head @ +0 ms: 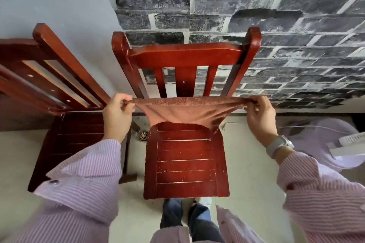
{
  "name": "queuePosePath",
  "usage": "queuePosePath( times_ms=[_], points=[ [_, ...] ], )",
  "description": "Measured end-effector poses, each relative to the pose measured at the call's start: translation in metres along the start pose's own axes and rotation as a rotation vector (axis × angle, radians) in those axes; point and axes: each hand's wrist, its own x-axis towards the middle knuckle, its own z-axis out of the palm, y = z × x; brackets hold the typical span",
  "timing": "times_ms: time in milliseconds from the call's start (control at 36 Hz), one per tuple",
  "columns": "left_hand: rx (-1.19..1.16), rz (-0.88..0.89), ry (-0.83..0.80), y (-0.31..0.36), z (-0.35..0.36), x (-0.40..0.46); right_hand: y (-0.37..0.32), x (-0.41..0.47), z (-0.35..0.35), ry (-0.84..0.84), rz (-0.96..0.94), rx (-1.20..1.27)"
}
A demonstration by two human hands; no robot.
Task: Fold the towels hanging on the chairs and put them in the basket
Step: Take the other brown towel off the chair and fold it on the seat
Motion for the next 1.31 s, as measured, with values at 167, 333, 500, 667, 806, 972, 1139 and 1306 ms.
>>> queuePosePath(
  times_ms=[167,333,500,667,806,972,1139,1306],
  points=[
    [0.158,-0.071,-0.129,-0.067,0.001,-0.057,0.04,-0.07,0.016,-0.176,0.097,0.03],
    [0.371,-0.211,-0.335,-0.137,0.014,-0.123,0.094,-0.145,0.044,-0.421,0.293,-0.061],
    [0.477,-0.424,-0.486,-0.196,0.031,-0.174,0.138,-0.205,0.073,-0.734,0.479,-0.222],
    [0.616,-0.494,-0.739,-0.242,0.05,-0.204,0.168,-0.247,0.104,-0.91,0.601,-0.341],
    [0.691,-0.585,-0.931,-0.274,0.061,-0.212,0.191,-0.274,0.125,-1.153,0.625,-0.347],
    [0.746,-0.396,-0.801,-0.287,0.087,-0.184,0.199,-0.258,0.152,-1.112,0.638,-0.37],
    [0.652,-0.217,-0.68,-0.278,0.122,-0.132,0.188,-0.21,0.178,-0.94,0.586,-0.318],
    [0.691,0.09,-0.536,-0.28,0.155,-0.072,0.194,-0.153,0.212,-0.644,0.483,-0.284]
  ],
)
